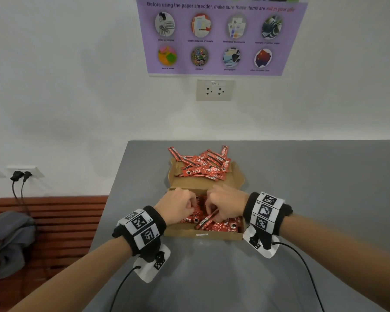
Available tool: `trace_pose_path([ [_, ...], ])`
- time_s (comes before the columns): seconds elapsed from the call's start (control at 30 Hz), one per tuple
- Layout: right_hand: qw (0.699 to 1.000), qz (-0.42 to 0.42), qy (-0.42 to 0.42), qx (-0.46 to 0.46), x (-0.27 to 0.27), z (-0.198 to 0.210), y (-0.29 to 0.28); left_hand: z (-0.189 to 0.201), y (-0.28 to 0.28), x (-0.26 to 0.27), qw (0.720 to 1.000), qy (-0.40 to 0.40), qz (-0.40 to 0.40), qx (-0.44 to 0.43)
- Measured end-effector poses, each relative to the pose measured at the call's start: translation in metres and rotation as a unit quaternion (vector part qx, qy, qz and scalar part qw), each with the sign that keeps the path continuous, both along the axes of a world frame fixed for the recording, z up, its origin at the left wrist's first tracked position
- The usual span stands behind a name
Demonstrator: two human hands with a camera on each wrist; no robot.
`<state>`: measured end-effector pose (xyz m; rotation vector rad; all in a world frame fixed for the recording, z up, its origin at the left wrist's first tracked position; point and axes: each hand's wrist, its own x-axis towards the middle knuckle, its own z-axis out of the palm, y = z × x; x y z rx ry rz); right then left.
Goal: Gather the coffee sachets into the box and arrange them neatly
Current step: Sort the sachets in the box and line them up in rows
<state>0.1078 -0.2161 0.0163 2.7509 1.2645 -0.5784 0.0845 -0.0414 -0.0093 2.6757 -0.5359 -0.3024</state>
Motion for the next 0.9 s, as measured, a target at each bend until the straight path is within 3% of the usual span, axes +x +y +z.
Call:
trace_pose_path([
  [0.13,0.999,-0.001,0.002,0.036,0.003,-0.002,-0.001,0.002,0.004,0.0,0.999,-0.014,0.011,-0.033],
  [0.27,0.986,-0.06,0.021,0.155,0.007,-0.002,0.001,0.005,0.01,-0.001,0.996,-0.042,0.033,-0.069],
  [0.47,0.966,-0.126,0.079,0.213,0.005,-0.006,0.02,0.019,0.025,0.001,0.997,0.004,0.017,-0.077],
  [0.67,0.963,-0.125,0.145,0.188,0.005,-0.014,0.037,0.015,0.036,0.004,0.996,0.067,0.016,-0.048],
  [0.9,0.978,-0.104,0.121,0.134,0.0,-0.024,0.05,0.012,0.038,0.001,0.998,0.06,0.006,0.033],
])
